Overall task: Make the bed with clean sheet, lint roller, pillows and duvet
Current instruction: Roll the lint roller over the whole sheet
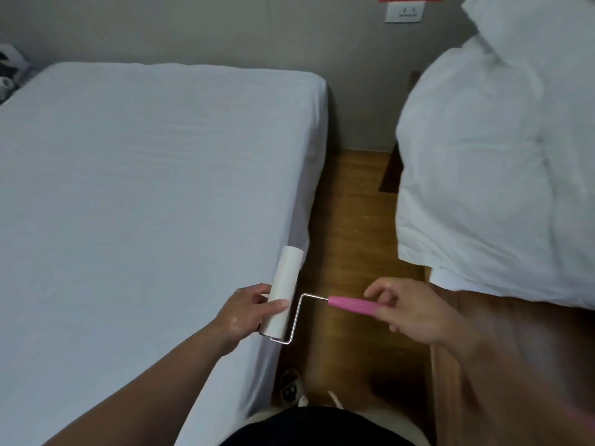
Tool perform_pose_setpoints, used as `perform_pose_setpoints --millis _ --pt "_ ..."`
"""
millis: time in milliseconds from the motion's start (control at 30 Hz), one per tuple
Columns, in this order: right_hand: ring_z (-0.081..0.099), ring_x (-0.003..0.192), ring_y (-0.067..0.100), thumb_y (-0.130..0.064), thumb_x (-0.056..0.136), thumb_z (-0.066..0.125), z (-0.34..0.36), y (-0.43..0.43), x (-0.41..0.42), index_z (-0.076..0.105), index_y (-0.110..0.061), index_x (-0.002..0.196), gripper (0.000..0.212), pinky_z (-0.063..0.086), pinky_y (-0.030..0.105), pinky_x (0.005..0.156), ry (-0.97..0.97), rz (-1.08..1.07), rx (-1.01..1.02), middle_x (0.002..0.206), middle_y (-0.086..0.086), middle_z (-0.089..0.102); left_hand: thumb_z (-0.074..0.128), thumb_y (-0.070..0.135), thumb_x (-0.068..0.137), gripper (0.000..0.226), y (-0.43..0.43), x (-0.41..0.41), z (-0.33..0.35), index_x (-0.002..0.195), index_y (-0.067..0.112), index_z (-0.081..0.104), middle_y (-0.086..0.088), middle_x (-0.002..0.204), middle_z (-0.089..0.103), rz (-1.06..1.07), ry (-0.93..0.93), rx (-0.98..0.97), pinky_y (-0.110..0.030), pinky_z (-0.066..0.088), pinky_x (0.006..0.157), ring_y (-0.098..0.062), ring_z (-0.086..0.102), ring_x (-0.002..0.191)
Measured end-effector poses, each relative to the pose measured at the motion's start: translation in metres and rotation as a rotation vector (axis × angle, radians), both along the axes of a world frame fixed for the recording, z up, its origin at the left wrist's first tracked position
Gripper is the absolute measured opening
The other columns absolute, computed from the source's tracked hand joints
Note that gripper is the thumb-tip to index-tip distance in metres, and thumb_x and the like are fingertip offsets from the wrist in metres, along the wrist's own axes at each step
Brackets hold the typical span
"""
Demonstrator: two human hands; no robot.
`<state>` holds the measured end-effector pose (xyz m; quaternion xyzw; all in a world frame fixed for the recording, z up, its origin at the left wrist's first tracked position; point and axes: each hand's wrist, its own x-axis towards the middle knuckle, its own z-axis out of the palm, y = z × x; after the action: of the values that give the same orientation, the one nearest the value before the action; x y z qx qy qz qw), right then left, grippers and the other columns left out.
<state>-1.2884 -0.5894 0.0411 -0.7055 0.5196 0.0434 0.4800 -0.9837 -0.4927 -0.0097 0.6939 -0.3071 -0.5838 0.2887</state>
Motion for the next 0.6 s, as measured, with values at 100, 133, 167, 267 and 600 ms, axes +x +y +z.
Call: perform_pose_setpoints --millis 100,133,167,267,600 --pt "0.06 0.089 0.002 -0.038 0.091 0.068 0.006 -0.019 0.062 0.051 -0.047 0.129 0.042 0.047 0.018 0.079 0.168 0.351 -0.149 0.106 -0.02 0.061 0.084 0.05 0.06 0.054 -0.021 0.038 0.0 0.107 0.025 0.073 -0.011 0.097 0.074 0.0 0.011 -0.005 -0.049 0.06 0.082 -0.029 0.073 0.091" --pt "0.059 0.092 0.005 -0.039 0.093 0.065 0.004 -0.024 0.078 0.046 -0.047 0.134 0.046 0.05 0.022 0.084 0.189 0.376 -0.216 0.11 -0.018 0.06 0.084 0.051 0.06 0.055 -0.029 0.047 -0.001 0.107 0.026 0.073 -0.011 0.097 0.074 0.003 0.007 -0.01 -0.05 0.06 0.082 -0.029 0.073 0.09" --pt "0.059 0.094 0.007 -0.039 0.095 0.062 0.001 -0.03 0.091 0.043 -0.047 0.137 0.047 0.052 0.027 0.087 0.197 0.383 -0.286 0.113 -0.016 0.061 0.083 0.052 0.059 0.055 -0.037 0.056 -0.004 0.107 0.026 0.073 -0.01 0.096 0.075 0.012 0.003 -0.011 -0.05 0.06 0.081 -0.029 0.073 0.09" --pt "0.059 0.098 0.009 -0.041 0.097 0.057 -0.01 -0.054 0.113 0.039 -0.047 0.14 0.047 0.053 0.028 0.088 0.174 0.371 -0.36 0.116 -0.016 0.062 0.083 0.052 0.058 0.052 -0.062 0.076 -0.012 0.104 0.029 0.074 -0.007 0.095 0.075 0.069 0.021 -0.006 -0.045 0.06 0.08 -0.026 0.073 0.09" --pt "0.061 0.104 0.009 -0.041 0.098 0.058 -0.037 -0.22 0.173 0.041 -0.045 0.142 0.048 0.053 0.027 0.09 0.096 0.444 -0.309 0.122 -0.015 0.062 0.076 0.044 0.083 0.031 -0.193 0.115 -0.025 0.103 0.02 0.075 -0.002 0.096 0.075 0.355 0.0 0.029 -0.041 0.059 0.08 -0.02 0.07 0.087"
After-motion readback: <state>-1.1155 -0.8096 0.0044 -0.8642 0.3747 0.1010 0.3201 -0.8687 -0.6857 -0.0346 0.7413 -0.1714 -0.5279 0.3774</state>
